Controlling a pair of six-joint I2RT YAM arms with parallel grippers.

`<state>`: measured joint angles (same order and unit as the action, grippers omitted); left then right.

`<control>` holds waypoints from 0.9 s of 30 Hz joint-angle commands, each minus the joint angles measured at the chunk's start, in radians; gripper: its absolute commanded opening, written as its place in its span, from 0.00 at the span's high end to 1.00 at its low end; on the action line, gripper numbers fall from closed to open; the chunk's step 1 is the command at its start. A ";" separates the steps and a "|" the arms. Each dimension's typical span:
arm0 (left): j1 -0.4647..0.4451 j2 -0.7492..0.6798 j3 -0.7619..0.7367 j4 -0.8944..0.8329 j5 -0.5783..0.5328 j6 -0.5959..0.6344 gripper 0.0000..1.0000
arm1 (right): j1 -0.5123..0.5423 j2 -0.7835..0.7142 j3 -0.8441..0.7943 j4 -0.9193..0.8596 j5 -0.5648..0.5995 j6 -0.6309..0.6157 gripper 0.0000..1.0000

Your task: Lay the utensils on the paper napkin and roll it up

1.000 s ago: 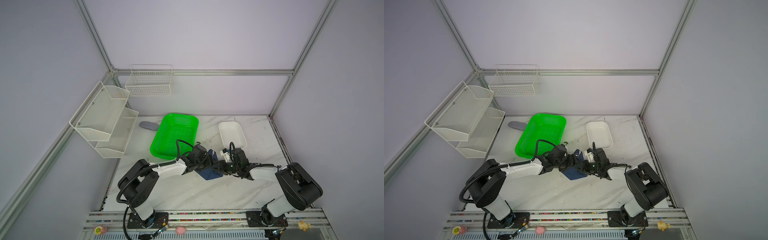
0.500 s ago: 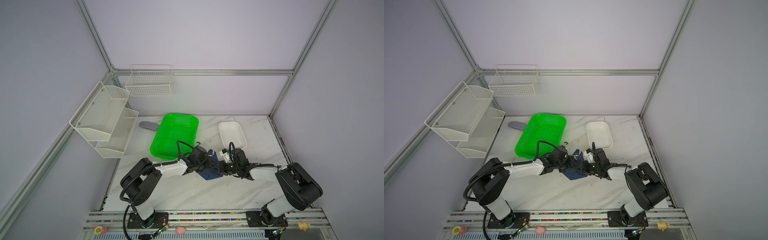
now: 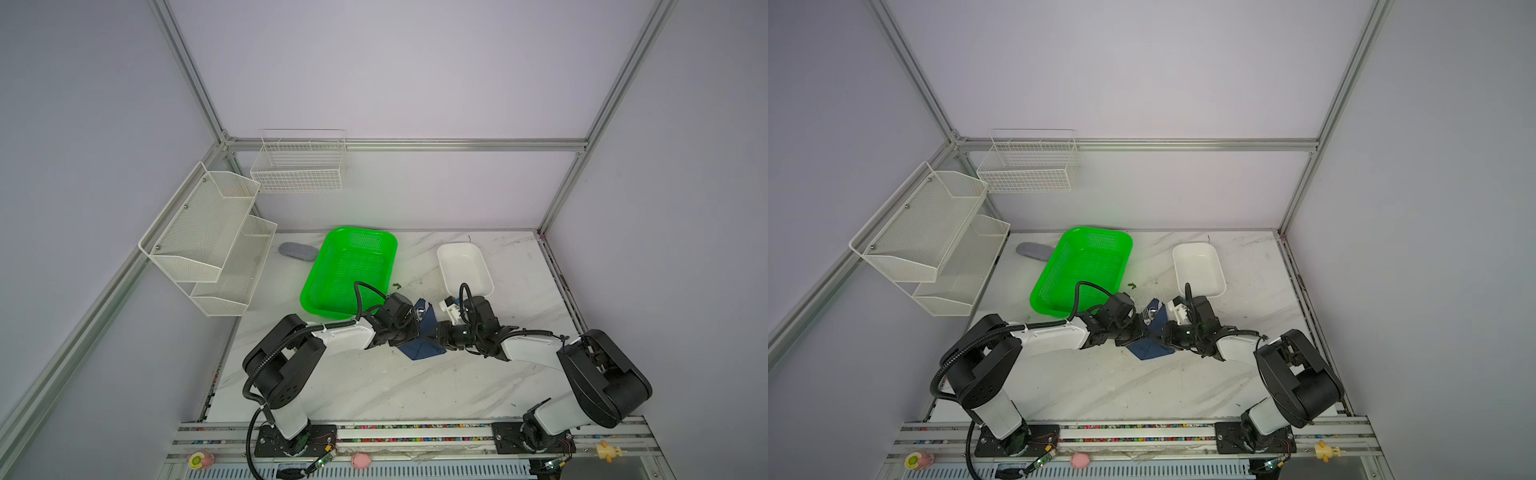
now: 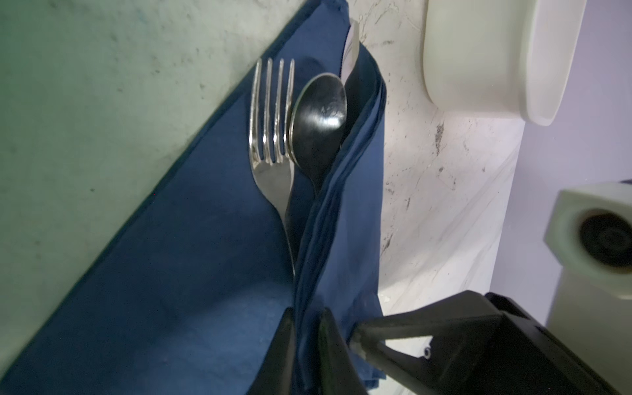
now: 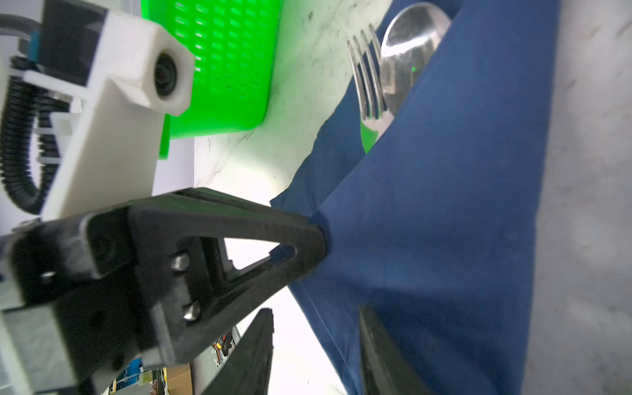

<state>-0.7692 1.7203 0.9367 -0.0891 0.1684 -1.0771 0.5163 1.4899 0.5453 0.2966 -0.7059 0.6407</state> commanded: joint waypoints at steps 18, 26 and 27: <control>0.023 -0.014 -0.005 0.044 0.029 0.100 1.00 | -0.009 -0.197 0.013 -0.349 0.342 -0.004 0.75; 0.025 -0.014 0.068 -0.116 -0.066 0.197 1.00 | -0.009 -0.170 -0.004 -0.351 0.264 -0.061 0.84; 0.025 -0.016 0.068 -0.129 -0.073 0.201 1.00 | -0.009 -0.160 -0.002 -0.350 0.260 -0.064 0.85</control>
<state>-0.7509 1.7203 0.9398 -0.1539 0.1436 -0.9367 0.5102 1.3098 0.5476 -0.0250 -0.4282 0.6098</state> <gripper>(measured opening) 0.047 0.153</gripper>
